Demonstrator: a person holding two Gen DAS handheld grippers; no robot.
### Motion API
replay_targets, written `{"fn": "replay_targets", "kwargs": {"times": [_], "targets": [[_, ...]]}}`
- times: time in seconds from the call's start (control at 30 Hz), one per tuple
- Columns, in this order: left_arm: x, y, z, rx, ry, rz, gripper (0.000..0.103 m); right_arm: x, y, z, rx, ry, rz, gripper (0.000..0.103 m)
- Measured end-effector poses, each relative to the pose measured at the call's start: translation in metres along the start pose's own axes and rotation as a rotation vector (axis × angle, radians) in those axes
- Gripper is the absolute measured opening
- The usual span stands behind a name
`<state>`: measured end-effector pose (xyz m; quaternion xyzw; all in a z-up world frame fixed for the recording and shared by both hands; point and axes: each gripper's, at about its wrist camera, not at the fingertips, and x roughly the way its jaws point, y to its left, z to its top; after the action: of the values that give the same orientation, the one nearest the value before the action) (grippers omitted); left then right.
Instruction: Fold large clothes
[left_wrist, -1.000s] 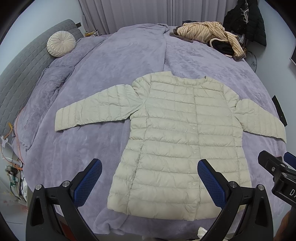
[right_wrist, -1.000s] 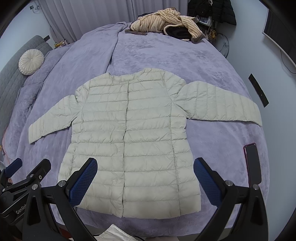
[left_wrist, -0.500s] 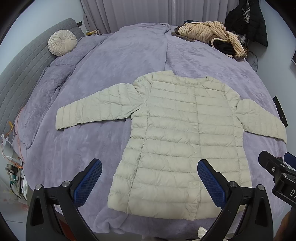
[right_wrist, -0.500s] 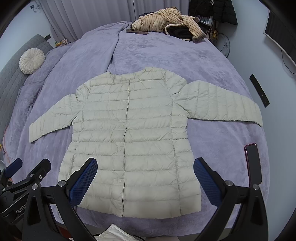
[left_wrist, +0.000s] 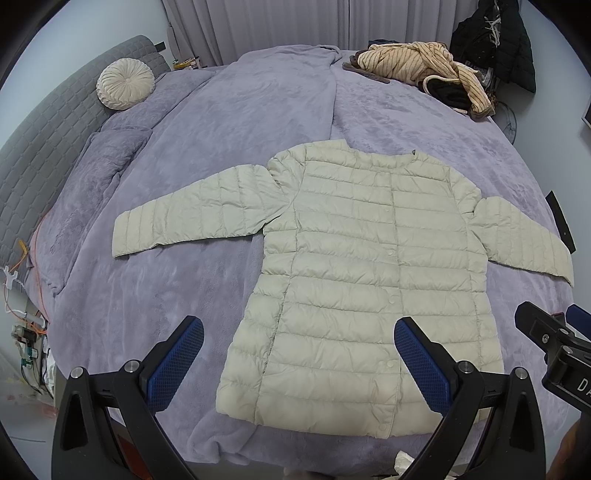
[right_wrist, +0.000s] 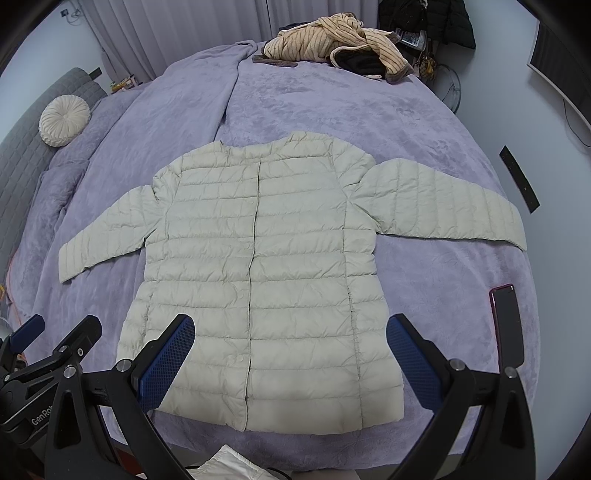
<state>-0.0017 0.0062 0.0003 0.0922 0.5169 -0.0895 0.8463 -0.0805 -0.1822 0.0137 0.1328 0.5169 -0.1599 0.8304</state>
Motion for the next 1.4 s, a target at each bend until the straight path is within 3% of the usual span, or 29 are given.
{"fn": "replay_targets", "kwargs": {"times": [0.63, 0.9, 1.03, 1.17, 1.4], "targets": [[0.0, 0.0, -0.001, -0.003, 0.006, 0.001, 0.103, 0.002, 0.0, 0.0, 0.001, 0.005, 0.0, 0.103], [0.016, 0.012, -0.001, -0.008, 0.045, -0.031, 0.103, 0.013, 0.005, -0.007, 0.009, 0.031, 0.008, 0.103], [0.042, 0.044, 0.005, -0.066, 0.067, -0.072, 0.103, 0.022, 0.01, -0.005, 0.005, 0.049, 0.03, 0.103], [0.088, 0.102, 0.014, -0.21, 0.094, -0.123, 0.103, 0.047, 0.026, -0.009, -0.025, 0.14, 0.072, 0.103], [0.188, 0.207, 0.027, -0.426, 0.091, -0.101, 0.103, 0.088, 0.079, -0.029, -0.091, 0.249, 0.115, 0.103]]}}
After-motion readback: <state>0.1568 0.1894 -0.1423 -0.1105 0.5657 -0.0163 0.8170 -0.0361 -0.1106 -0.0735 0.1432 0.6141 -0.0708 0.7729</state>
